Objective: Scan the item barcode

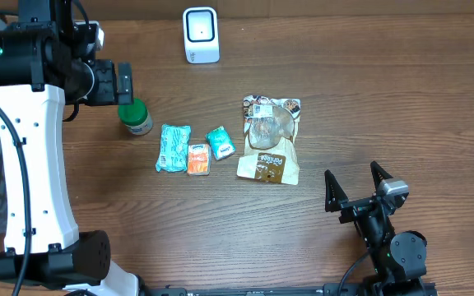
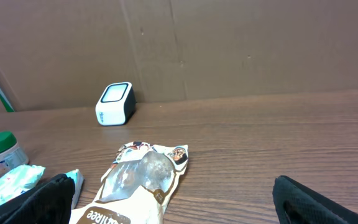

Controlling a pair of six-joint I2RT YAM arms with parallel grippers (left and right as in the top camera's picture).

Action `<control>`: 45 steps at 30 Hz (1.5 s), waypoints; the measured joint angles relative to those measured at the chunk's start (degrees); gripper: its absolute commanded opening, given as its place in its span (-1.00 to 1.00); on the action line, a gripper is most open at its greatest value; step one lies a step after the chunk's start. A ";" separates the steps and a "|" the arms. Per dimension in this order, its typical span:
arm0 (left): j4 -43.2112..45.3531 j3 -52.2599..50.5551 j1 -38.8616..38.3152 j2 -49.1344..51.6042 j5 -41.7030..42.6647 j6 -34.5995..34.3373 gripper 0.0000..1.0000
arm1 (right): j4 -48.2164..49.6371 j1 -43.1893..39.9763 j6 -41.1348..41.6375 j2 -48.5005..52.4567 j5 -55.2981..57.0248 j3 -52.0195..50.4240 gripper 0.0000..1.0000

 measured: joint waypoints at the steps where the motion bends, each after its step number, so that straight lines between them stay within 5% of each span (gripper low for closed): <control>1: 0.17 -0.24 0.09 0.00 0.09 0.63 0.99 | -0.02 0.00 0.02 0.00 0.04 0.00 1.00; 45: 0.55 -0.46 12.00 2.34 3.32 6.97 0.99 | -0.02 -0.02 0.00 0.00 0.02 0.00 1.00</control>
